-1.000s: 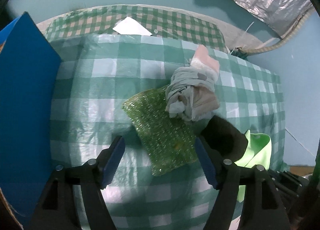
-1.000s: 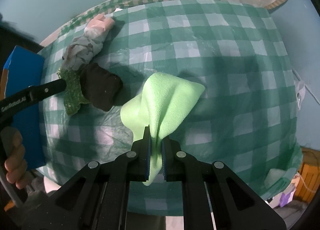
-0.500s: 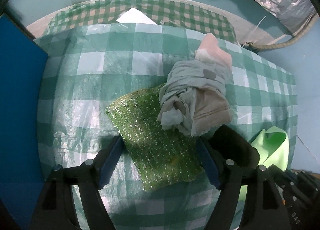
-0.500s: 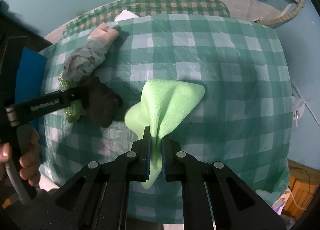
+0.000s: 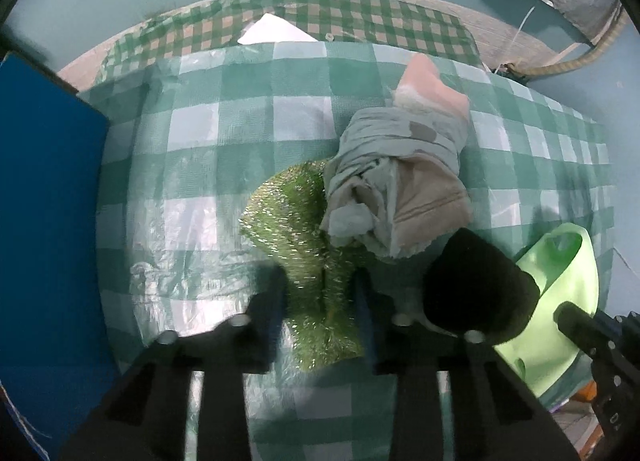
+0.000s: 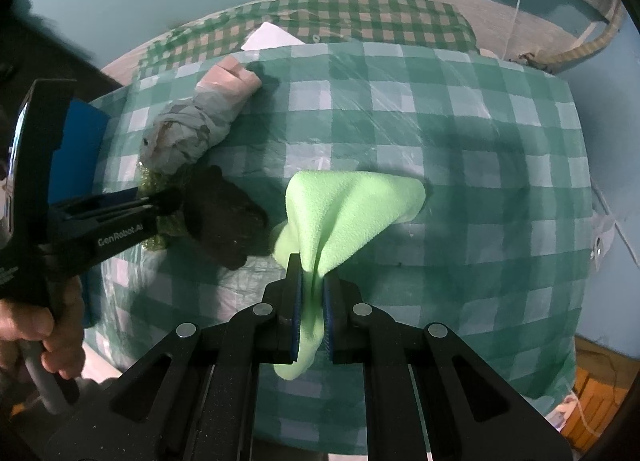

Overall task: Organize soft objects
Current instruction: 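Grasp the green scrubber pad with the left tool and lift it, then carry the green scrubber and light-green cloth over the box with both tools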

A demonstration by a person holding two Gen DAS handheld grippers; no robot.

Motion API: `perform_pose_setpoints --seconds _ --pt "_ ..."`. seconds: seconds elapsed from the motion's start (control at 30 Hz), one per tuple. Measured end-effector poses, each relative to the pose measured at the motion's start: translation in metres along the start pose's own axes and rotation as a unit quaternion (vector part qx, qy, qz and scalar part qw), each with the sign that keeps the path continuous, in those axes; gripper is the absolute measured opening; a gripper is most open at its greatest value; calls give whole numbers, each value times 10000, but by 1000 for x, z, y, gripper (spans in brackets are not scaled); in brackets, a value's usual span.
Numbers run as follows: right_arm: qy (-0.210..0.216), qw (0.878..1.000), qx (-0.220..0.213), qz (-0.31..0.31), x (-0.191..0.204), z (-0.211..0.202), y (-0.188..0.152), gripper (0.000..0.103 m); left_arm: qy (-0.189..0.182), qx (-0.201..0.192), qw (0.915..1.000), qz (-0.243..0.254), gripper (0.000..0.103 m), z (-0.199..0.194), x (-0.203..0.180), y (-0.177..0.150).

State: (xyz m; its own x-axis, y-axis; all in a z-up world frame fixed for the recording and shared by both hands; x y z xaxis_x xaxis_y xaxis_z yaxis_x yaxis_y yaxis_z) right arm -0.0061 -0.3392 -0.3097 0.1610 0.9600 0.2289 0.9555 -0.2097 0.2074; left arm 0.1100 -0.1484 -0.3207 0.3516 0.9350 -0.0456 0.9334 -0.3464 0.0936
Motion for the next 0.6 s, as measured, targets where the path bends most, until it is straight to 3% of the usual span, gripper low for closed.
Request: perform_pose_setpoints --seconds 0.17,0.6 --pt "14 9999 -101 -118 5 -8 0 9 -185 88 9998 -79 17 -2 7 -5" --pt "43 9996 -231 -175 11 -23 -8 8 -320 54 9994 -138 17 -25 23 -40"
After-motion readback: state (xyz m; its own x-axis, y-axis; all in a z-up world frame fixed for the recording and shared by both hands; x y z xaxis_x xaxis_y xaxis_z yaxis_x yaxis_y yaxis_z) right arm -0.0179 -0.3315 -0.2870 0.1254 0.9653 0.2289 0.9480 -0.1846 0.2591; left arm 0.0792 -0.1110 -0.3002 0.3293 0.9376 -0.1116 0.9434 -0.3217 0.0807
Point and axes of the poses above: each gripper's, at about its wrist camera, not at the fingertips, and z roughly the way its jaws point, x to its left, y to its top, the point moved 5 cm from there along z, roughly the way its jaws point, and after that the axes turned 2 degrees about z, right-handed, at the moved point
